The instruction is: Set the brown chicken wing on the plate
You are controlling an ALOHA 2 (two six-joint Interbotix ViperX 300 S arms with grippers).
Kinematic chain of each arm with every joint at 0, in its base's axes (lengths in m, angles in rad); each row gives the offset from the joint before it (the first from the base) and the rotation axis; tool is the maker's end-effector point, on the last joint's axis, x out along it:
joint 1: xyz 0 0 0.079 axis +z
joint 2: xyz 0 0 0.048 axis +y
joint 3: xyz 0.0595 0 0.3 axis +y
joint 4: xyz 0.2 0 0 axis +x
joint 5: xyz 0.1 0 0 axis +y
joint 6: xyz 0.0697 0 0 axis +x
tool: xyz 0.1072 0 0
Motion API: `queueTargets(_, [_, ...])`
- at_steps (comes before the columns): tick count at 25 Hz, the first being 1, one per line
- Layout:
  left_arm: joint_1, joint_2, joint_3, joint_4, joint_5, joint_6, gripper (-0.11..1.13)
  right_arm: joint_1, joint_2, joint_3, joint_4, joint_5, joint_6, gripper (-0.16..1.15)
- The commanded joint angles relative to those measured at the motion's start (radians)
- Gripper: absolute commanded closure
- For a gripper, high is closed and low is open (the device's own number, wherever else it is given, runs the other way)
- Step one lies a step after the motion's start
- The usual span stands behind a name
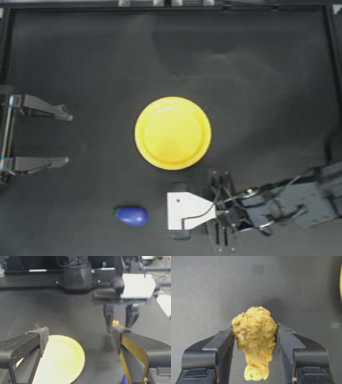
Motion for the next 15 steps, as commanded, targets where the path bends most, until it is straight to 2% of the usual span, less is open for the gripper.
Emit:
queueTargets(1, [0.002,0.017,-0.026,0.000,-0.005,-0.002,-0.01,-0.028,-0.104,-0.005,-0.044,0.000,-0.008,0.57])
queueTargets(5, [0.002,0.028,-0.028,0.000,-0.003,0.000,-0.01,-0.086,-0.169,0.005,-0.078,0.003,-0.051,0.57])
queueTargets(8, [0.000,0.034,-0.031,0.000,-0.005,0.000,-0.01,-0.152,-0.186,-0.005,-0.063,0.003,-0.129,0.57])
queueTargets(11, [0.002,0.034,-0.029,-0.002,-0.003,0.000,-0.01,-0.215,-0.181,-0.018,-0.025,0.003,-0.233,0.57])
queueTargets(15, [0.002,0.037,-0.031,-0.002,-0.003,0.000,-0.01,-0.302,-0.153,-0.061,0.083,0.003,-0.405,0.57])
